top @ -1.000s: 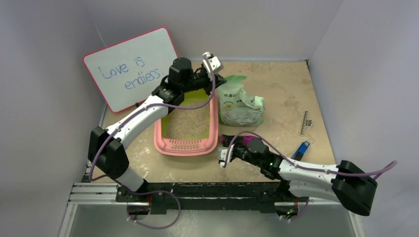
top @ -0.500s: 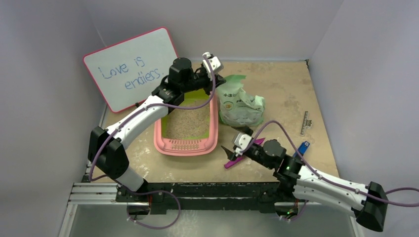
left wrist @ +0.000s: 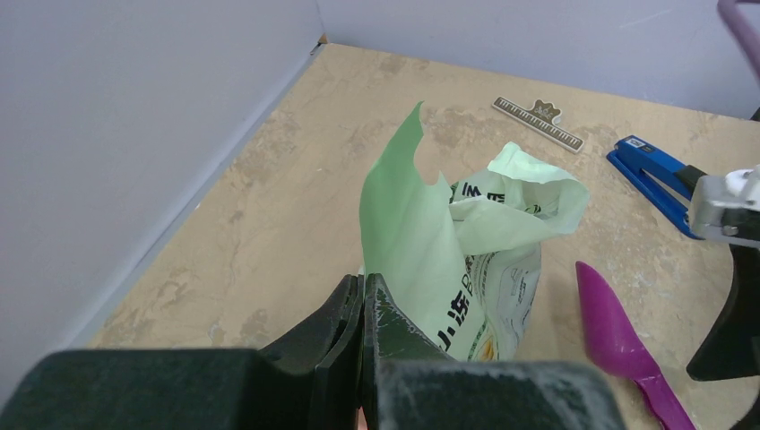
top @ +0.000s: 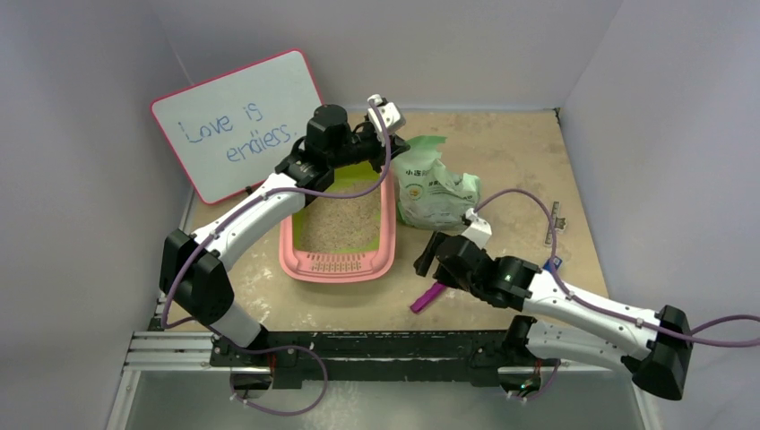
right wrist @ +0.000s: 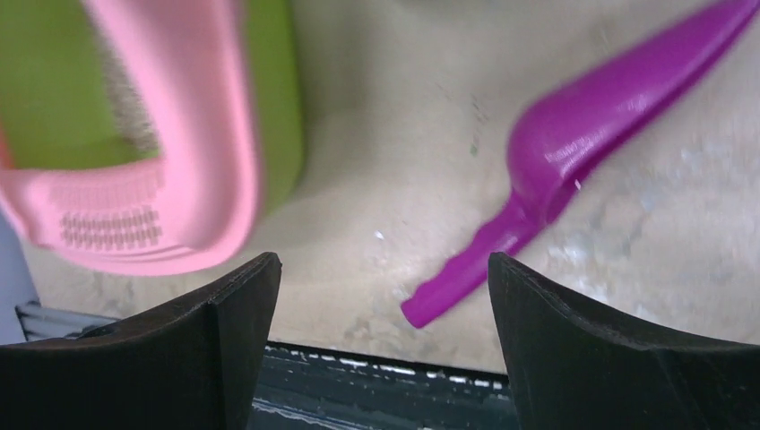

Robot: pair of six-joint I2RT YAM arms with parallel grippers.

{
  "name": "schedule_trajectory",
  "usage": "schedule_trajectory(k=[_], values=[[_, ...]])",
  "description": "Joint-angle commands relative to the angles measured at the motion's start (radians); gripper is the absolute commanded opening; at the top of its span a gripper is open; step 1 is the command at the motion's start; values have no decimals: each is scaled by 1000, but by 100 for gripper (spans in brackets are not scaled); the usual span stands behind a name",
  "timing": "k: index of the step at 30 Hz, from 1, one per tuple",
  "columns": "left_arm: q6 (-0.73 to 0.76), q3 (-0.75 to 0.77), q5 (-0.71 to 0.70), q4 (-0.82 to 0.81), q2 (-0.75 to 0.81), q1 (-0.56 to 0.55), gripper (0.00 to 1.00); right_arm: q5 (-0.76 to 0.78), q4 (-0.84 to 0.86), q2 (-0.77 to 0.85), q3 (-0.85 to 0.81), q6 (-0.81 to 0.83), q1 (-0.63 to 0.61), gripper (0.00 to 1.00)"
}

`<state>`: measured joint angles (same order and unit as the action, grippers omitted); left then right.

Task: Fill the litter box with clean litter
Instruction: Adjust the spatula at the center of the board.

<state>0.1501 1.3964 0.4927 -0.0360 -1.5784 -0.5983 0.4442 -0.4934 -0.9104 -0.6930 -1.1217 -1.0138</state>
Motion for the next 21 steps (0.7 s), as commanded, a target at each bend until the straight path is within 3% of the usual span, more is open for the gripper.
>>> schedule_trajectory(k=[1, 4, 11, 14, 17, 21], values=[[7, 16, -3, -25, 15, 2, 0, -13, -142, -9, 60, -346, -2, 86], [9, 17, -6, -19, 19, 2, 0, -32, -92, 13, 152, -437, -1, 81], [18, 18, -10, -6, 27, 2, 0, -25, 148, -12, 312, -482, -2, 72], [17, 18, -11, -8, 28, 2, 0, 8, 206, -58, 329, -498, -1, 59], [14, 20, -8, -8, 26, 2, 0, 20, 370, -94, 382, -457, -2, 51], [24, 23, -12, 6, 30, 2, 0, 53, 376, -157, 364, -421, -1, 33]])
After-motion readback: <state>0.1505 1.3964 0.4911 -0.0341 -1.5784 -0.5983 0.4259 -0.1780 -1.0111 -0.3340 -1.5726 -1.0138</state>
